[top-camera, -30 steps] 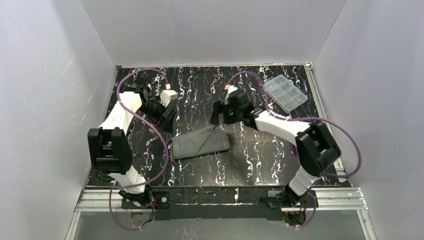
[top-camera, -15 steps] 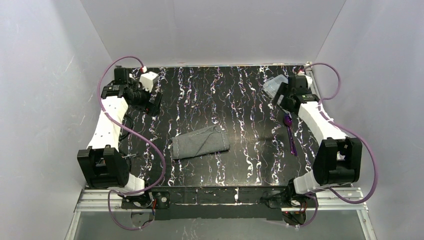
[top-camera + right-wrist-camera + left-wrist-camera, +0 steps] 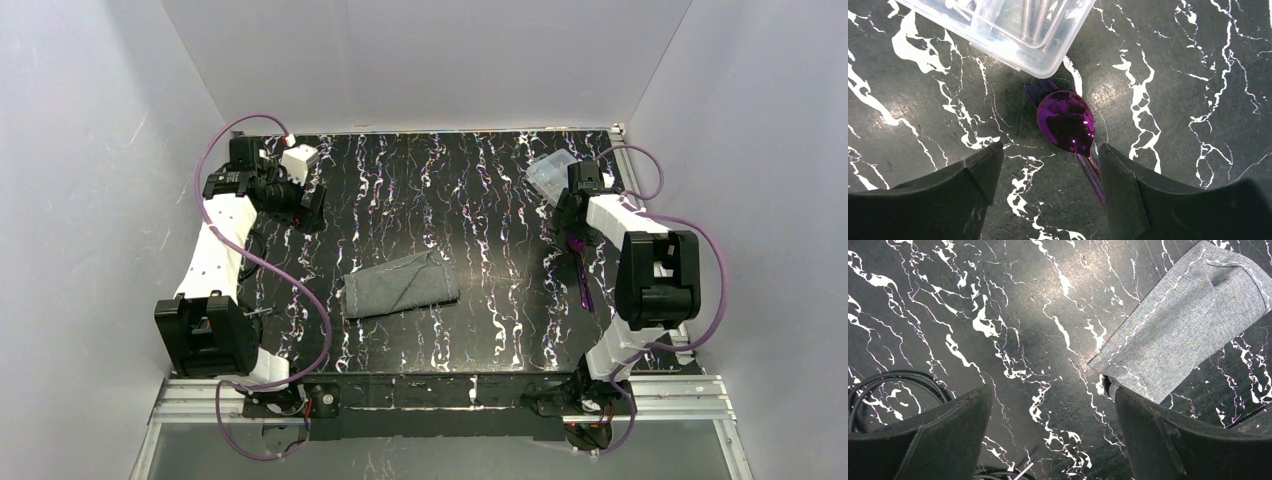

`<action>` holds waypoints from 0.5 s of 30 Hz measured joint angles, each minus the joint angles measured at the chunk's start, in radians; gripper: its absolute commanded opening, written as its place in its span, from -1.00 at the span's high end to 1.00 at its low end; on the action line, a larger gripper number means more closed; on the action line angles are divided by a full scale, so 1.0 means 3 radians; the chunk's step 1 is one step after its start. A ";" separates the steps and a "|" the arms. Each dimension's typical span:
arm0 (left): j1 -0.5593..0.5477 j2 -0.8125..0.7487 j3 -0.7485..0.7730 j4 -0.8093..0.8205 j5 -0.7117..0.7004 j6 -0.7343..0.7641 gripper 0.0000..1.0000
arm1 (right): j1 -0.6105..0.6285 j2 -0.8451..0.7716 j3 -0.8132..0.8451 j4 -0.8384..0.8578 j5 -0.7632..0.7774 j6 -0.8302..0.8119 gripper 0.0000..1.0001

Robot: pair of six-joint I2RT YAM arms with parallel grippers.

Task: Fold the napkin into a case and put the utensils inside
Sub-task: Pick up the fork from the corner of the board.

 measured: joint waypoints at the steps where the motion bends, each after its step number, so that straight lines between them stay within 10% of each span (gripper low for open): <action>1: 0.0000 0.0000 -0.0003 -0.0005 0.0008 0.0004 -0.79 | 0.0000 0.0048 0.0000 0.0006 0.0000 0.0003 -0.51; 15: 0.0000 0.0025 0.0005 -0.0148 0.0058 0.0014 -0.68 | 0.0000 0.0490 0.0172 0.0209 0.0094 -0.0013 -0.03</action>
